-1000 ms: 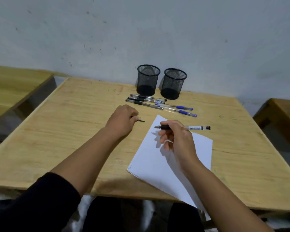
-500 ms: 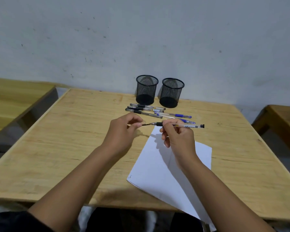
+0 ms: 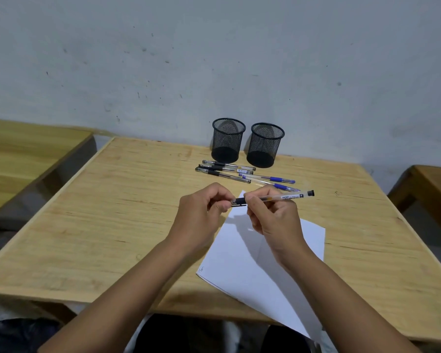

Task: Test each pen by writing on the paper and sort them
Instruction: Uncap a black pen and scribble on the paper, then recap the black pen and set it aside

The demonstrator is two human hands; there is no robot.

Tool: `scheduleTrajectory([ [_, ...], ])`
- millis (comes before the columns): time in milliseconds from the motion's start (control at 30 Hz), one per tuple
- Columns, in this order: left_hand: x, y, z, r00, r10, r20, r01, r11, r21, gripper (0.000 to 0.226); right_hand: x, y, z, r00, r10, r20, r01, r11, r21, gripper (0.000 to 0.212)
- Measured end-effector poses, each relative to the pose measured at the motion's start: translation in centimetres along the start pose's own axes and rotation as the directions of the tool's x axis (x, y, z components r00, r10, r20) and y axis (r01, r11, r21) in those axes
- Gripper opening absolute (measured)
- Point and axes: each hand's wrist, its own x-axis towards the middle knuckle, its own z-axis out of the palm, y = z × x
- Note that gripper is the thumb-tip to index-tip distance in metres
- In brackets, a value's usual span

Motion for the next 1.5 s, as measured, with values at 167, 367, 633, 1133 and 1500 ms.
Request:
scheduleTrajectory([
  [167,0.5,0.2,-1.1,0.999,-0.007,0.039,0.004,0.997,0.077,0.017,0.4,-0.4,-0.4,0.999,0.039,0.011,-0.040,0.994,0.100,0.019],
  [367,2.4,0.1,-4.3,0.996,-0.083,-0.021,0.078,0.984,-0.161,0.026,-2.3,-0.2,0.5,0.998,0.054,0.009,-0.055,0.995,0.082,0.016],
  [633,2.3,0.8,-3.2,0.987,-0.116,-0.107,0.090,0.971,-0.222,0.020,-4.1,0.8,3.7,0.994,0.104,0.029,-0.105,0.994,0.009,0.010],
  [1133,1.8,-10.6,-5.4,0.956,-0.182,-0.230,0.290,0.705,0.647,0.043,2.7,3.6,9.8,0.981,0.187,-0.053,-0.194,0.956,-0.219,0.021],
  [1500,1.9,-11.8,-5.1,0.953,-0.208,-0.218,0.301,0.650,0.698,0.048,4.4,5.5,12.4,0.993,0.064,-0.097,-0.100,0.900,-0.424,0.019],
])
